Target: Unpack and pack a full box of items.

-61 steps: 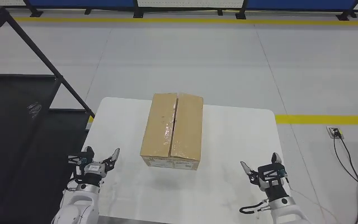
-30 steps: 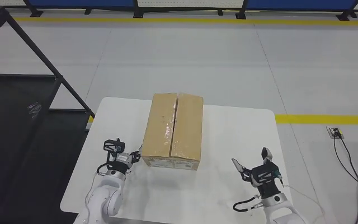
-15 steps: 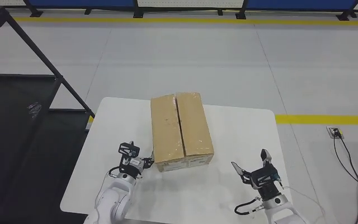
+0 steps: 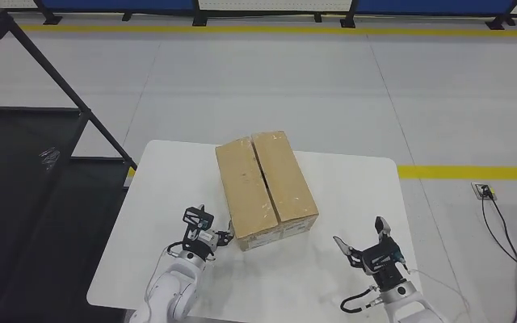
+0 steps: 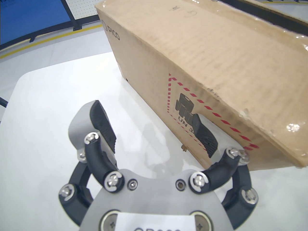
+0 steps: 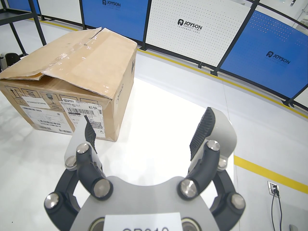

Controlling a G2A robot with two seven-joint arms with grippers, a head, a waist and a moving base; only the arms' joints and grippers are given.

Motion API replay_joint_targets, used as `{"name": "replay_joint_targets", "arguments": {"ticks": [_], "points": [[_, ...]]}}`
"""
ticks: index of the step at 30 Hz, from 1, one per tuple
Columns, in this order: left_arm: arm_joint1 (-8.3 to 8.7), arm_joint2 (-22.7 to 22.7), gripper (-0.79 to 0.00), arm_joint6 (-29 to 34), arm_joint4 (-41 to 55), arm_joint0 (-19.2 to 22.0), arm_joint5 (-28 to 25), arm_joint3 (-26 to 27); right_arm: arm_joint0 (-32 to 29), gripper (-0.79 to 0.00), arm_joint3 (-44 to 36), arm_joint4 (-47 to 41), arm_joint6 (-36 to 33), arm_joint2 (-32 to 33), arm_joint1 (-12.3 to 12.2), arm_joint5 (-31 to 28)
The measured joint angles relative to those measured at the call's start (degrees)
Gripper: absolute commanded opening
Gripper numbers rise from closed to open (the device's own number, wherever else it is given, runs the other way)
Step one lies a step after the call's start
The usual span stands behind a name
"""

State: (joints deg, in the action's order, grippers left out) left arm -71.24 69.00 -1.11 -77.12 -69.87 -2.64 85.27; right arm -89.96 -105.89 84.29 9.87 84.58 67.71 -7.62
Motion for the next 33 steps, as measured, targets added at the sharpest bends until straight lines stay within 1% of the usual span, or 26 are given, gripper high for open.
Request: {"name": "replay_joint_targets", "arguments": {"ticks": [5, 9, 23, 33], "points": [[0.00, 0.00, 0.000, -0.02, 0.00, 0.00, 0.00, 0.00, 0.00, 0.000, 0.00, -0.02, 0.02, -0.01, 0.00, 0.02], [0.02, 0.23, 0.000, 0.08, -0.17, -0.38, -0.54, 0.47, 0.11, 0.000, 0.17, -1.73, 0.66, -0.15, 0.12, -0.51], [-0.38, -1.63, 0.000, 0.24, -2.54, -0.48, -3.27, 1.40, -0.44, 0.000, 0.12, 1.67, 2.86, -0.67, 0.02, -3.06], [-1.00, -4.10, 0.000, 0.57, -3.82, 0.50, -4.02, 1.15, -1.04, 0.000, 0.34, 4.57, 3.60, -1.87, 0.08, -2.78]]}}
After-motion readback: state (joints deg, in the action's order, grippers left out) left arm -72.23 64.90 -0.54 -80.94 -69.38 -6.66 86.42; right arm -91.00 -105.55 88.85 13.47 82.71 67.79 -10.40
